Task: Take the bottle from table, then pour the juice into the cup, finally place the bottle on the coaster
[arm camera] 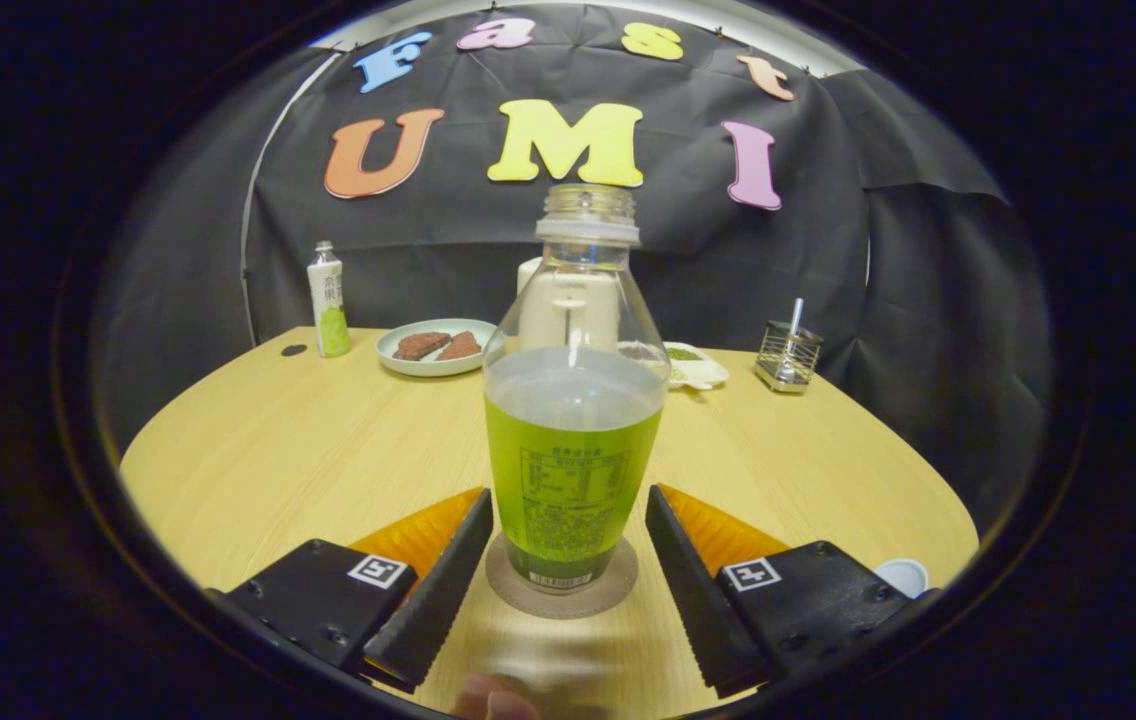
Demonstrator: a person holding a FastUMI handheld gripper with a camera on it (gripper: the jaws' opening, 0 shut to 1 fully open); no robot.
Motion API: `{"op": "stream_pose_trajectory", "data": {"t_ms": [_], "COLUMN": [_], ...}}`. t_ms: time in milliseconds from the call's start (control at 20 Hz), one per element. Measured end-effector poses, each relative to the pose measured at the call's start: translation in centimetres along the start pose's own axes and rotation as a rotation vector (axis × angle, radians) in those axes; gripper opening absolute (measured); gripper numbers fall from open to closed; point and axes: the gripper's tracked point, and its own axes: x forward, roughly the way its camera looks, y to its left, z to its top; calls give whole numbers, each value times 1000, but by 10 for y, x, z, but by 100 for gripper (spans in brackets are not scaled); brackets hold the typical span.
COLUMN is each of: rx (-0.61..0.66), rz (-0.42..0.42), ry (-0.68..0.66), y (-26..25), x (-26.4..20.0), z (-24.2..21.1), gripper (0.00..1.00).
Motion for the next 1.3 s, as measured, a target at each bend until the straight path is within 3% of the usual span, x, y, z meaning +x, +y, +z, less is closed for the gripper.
{"op": "stream_pose_trajectory", "data": {"t_ms": [350,700,1050,1300], "rx": [-16,-42,-16,-2], "rz": [-18,-76,-53,-17], "ry": [-38,-152,-321,-381], "y": [-3,-13,-1,2], "x": [-45,-132,-228,-271], "z": [1,12,43,43], "gripper": [99,100,100,100]}}
